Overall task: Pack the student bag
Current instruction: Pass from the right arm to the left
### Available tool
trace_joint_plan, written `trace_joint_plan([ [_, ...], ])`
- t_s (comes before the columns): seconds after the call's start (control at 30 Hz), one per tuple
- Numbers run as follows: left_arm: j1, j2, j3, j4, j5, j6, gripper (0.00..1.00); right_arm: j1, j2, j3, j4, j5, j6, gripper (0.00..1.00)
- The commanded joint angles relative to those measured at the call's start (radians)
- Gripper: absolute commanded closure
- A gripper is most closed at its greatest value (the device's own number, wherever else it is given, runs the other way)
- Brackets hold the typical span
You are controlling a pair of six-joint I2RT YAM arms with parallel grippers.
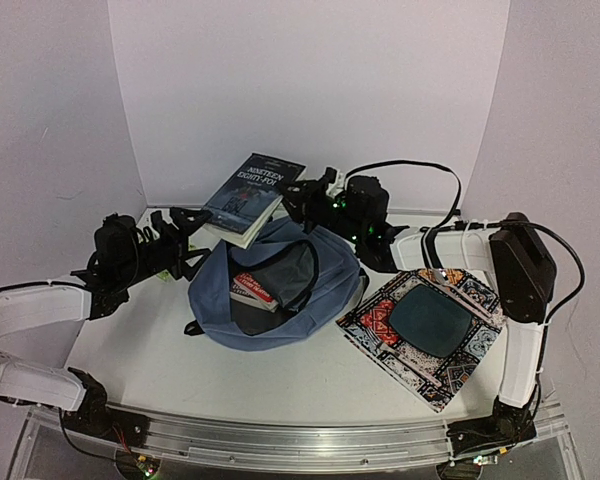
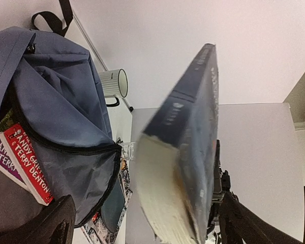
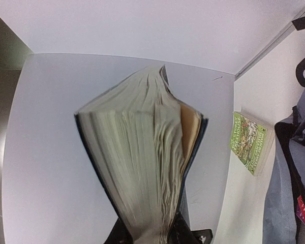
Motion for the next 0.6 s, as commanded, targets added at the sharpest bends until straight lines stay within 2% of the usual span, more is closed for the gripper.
trace_joint_plan([
  [0.0, -0.019, 0.067, 0.055, 0.136, 0.036, -0.037, 0.00, 0.005, -0.060, 0.047, 0.250, 0.009, 0.032, 1.00],
  [0.17, -0.031, 0.122, 0.092, 0.236, 0.043, -0.040, 0.01, 0.016, -0.044, 0.035, 0.272, 0.018, 0.055, 1.00],
  [0.23, -0.034, 0.148, 0.103, 0.266, 0.054, -0.047, 0.05, 0.020, -0.038, 0.030, 0.282, 0.024, 0.064, 1.00],
  [0.43, -0.040, 0.200, 0.092, 0.376, 0.064, -0.099, 0.31, 0.023, -0.022, 0.026, 0.294, 0.024, 0.076, 1.00],
  [0.57, -0.039, 0.172, 0.063, 0.393, 0.023, -0.098, 0.59, 0.022, -0.014, 0.015, 0.282, 0.008, 0.067, 1.00],
])
